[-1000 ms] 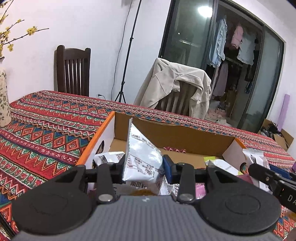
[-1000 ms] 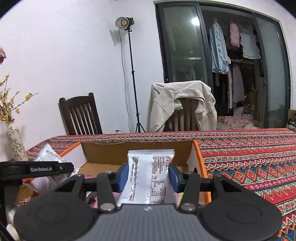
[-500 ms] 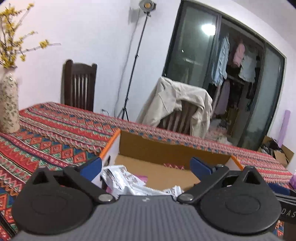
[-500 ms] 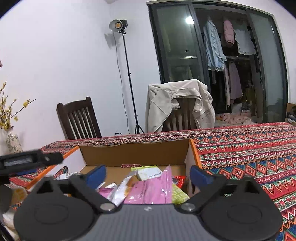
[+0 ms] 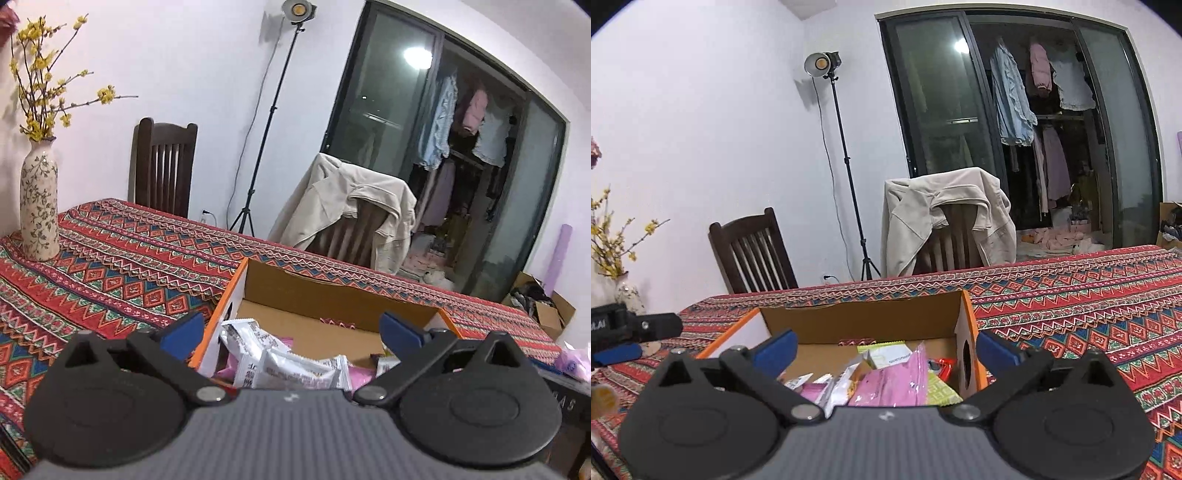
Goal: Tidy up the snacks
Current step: 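Withdraw both tools from the box back toward the snack pile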
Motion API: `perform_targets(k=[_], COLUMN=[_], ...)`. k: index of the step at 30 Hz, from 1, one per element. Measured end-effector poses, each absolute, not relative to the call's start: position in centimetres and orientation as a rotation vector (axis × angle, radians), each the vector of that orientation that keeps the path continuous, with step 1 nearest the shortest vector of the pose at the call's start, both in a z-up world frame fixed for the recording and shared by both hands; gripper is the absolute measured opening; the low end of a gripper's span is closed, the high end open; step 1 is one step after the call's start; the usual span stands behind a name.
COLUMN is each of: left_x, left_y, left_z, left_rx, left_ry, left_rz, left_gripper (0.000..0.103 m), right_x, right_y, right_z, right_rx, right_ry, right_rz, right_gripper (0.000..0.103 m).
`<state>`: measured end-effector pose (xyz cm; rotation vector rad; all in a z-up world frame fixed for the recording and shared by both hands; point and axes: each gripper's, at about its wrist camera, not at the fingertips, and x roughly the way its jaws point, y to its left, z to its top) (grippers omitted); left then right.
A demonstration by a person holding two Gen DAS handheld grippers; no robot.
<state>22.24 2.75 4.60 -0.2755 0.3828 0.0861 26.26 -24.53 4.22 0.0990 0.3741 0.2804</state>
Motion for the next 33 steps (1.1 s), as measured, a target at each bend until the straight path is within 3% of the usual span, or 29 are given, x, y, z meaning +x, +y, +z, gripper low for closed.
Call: perform_targets(k=[13,33], left_x=[16.8,11.9], left_y=[4.2,7.8], left_z=[2.0,-1.7], left_rx=[-0.172,-0.194], left_ry=[0.434,0.573], left_rz=[0.105,0.187], left_gripper=[0.103,0.103], right_x=[21.7,16.8], right_y=[-24.4,-16.6], right_z=[4.2,-2.3], right_rx=[0.062,-0.068], right_ry=[0.441,0.728], right_rz=[0.323,0.473], right_gripper=[0.103,0.103])
